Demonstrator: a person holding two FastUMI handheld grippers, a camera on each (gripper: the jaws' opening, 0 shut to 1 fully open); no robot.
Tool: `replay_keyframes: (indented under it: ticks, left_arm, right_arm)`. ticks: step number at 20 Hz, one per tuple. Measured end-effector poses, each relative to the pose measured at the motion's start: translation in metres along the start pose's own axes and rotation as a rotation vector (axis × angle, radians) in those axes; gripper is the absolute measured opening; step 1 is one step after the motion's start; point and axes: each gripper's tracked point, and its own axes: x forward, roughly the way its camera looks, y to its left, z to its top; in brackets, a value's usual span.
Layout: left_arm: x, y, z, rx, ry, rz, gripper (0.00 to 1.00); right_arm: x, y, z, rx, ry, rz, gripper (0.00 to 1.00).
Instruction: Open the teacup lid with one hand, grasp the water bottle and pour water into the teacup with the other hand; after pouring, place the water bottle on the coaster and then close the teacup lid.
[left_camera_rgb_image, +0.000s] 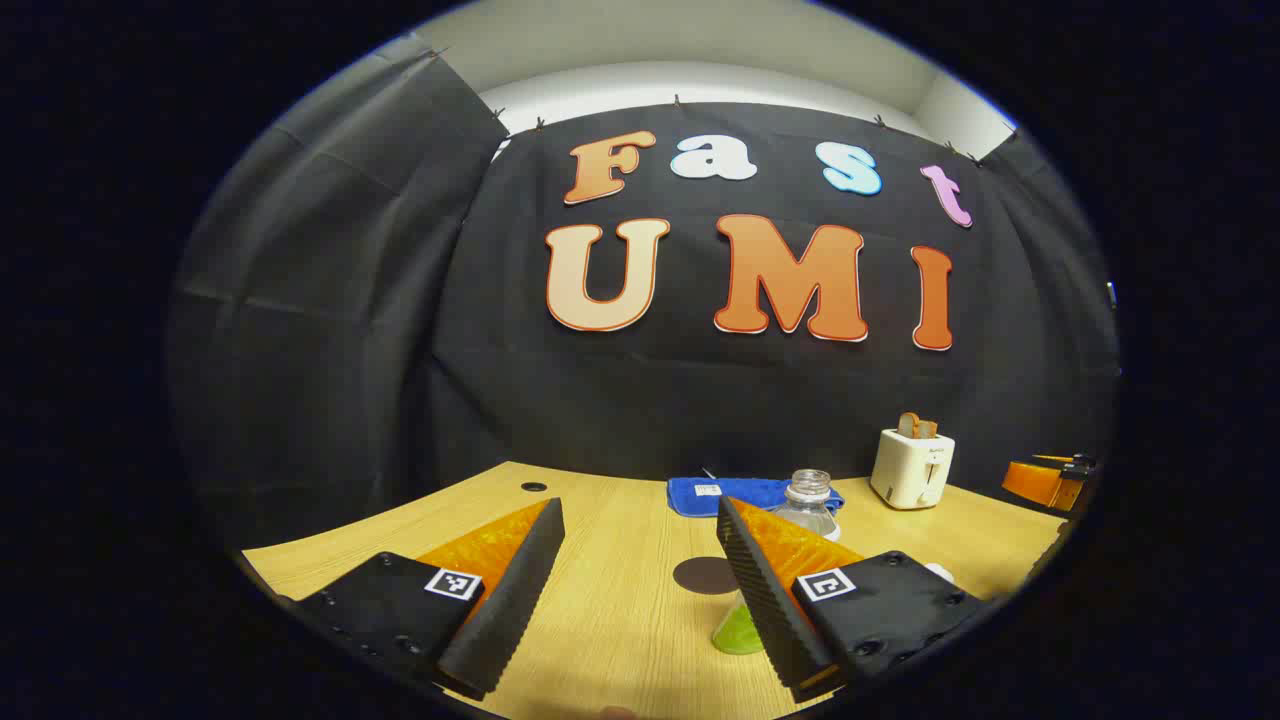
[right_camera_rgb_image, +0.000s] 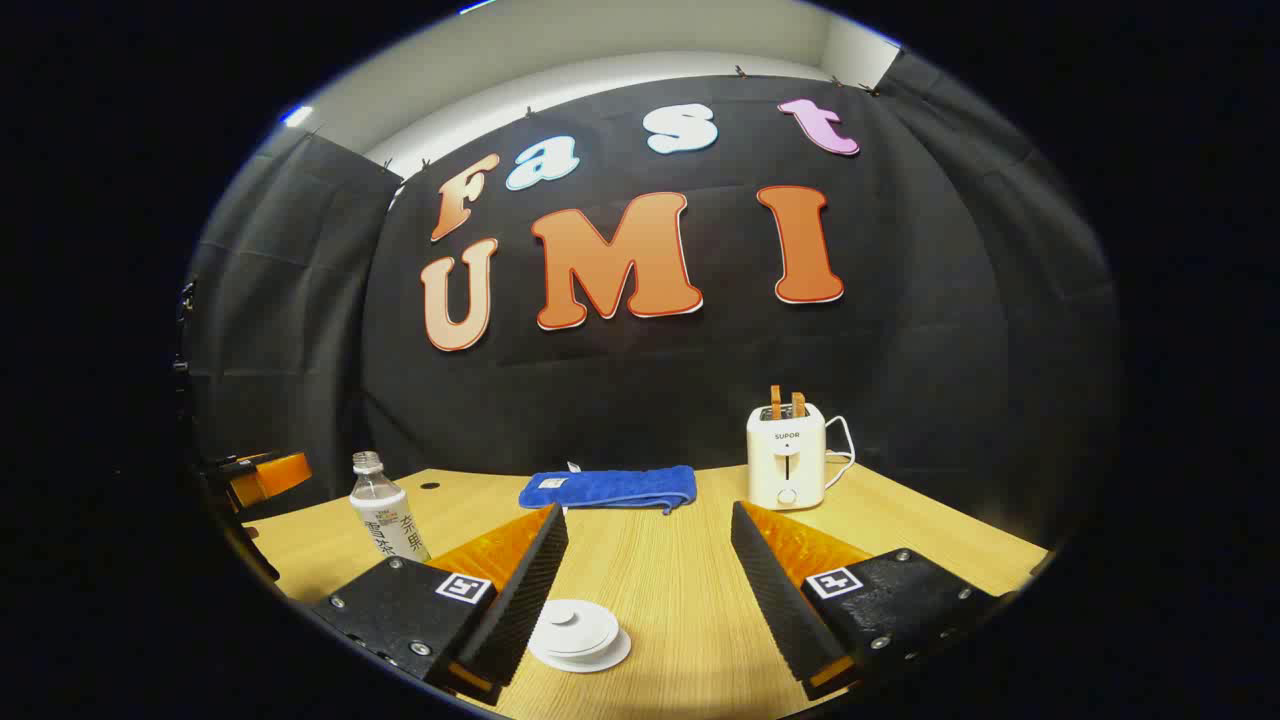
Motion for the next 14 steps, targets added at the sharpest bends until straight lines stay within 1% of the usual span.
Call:
replay_keyframes:
  ticks: [4,10,12,14]
  left_arm:
    - [0.002,-0.009,-0.005,0.0,0.012,-0.031,0.99]
    - [0.002,-0.009,-0.012,-0.004,0.028,-0.039,0.99]
    - [0.001,-0.007,-0.011,0.0,0.027,-0.035,0.99]
    - [0.002,-0.001,-0.011,0.001,0.025,-0.013,0.98]
  right_arm:
    - [0.002,-0.009,-0.006,0.002,0.02,-0.023,0.98]
    - [0.002,-0.002,-0.01,-0.002,0.033,-0.007,0.98]
    - [0.002,0.0,-0.009,-0.007,0.029,0.0,0.98]
    - [0.002,0.001,-0.009,-0.011,0.029,0.001,0.98]
